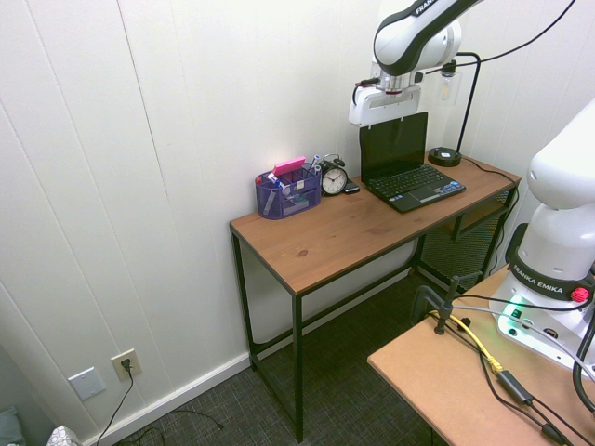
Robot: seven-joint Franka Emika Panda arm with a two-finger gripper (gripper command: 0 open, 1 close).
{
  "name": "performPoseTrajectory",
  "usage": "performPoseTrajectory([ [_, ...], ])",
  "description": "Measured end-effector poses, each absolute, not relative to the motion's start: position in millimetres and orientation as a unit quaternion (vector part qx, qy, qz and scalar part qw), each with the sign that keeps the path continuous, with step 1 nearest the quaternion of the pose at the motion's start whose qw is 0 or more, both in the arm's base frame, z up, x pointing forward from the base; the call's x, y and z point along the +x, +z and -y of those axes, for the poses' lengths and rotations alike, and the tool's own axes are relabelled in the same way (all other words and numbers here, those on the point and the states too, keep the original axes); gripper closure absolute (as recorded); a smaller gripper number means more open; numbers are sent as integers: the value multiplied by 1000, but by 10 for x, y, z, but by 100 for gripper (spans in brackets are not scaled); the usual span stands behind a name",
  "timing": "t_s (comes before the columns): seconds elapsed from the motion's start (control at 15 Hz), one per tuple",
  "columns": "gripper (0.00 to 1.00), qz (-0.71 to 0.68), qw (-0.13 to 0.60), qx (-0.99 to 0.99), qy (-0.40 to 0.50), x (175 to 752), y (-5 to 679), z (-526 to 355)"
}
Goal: Close the laptop lid
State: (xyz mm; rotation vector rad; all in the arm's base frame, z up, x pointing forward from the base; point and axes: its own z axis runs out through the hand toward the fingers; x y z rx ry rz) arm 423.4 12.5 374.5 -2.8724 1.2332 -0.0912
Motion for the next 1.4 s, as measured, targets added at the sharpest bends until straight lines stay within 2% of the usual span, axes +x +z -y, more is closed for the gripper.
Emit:
performPoseTrajectory([
  [0.27,0,-420,1,-906,-43,4348,3839,-155],
  [0.6,0,-454,-4,-887,-84,4866,4137,32],
  [1.07,0,-533,6,-834,-139,5451,4597,1110],
  [1.4,0,-561,12,-812,-160,5712,4522,1728],
])
